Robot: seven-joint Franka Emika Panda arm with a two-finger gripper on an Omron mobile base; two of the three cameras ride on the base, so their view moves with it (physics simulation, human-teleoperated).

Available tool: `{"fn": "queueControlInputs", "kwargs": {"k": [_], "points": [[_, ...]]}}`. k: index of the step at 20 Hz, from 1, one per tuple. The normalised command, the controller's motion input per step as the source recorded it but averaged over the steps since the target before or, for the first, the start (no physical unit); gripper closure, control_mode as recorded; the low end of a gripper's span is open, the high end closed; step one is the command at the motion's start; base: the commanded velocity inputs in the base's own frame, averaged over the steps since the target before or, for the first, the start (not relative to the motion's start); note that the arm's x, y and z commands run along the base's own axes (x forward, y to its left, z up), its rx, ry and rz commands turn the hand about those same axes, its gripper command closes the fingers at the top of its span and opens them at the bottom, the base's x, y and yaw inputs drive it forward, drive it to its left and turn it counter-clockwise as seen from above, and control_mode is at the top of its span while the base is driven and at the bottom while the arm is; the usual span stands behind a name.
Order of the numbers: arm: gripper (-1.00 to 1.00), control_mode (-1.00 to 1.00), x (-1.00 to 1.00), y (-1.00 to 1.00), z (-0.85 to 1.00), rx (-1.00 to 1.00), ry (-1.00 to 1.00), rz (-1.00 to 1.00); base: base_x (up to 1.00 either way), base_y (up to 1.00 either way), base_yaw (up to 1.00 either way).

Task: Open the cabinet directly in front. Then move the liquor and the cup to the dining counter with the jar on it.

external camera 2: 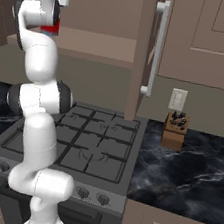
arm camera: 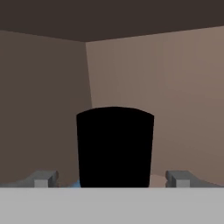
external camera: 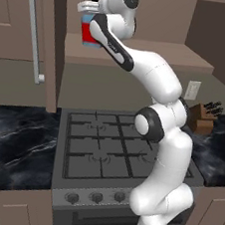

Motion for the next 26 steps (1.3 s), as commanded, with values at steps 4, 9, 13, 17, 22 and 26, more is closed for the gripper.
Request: {"fn": "queueControlInputs", "kwargs": {"k": [4,9,13,17,22,26], "points": [[1.00,-1.00,0.00,0.00,0.00,0.00,0.00,0.00,0.00,0.00,0.00],[1.00,-1.00,-0.03,0.00,0.00,0.00,0.00,0.00,0.00,0.00,0.00],[1.00,-1.00,-0.62,0.00,0.00,0.00,-0.02,0.00,0.00,0.00,0.00],[1.00,-1.00,-1.00,0.00,0.00,0.00,-0.09,0.00,0.00,0.00,0.00],[1.00,-1.00,-1.00,0.00,-0.25,0.00,-0.24,0.00,0.00,0.00,0.00],[1.00,-1.00,-1.00,-0.12,-0.47,0.03,-0.56,-0.01,0.00,0.00,0.00]]}}
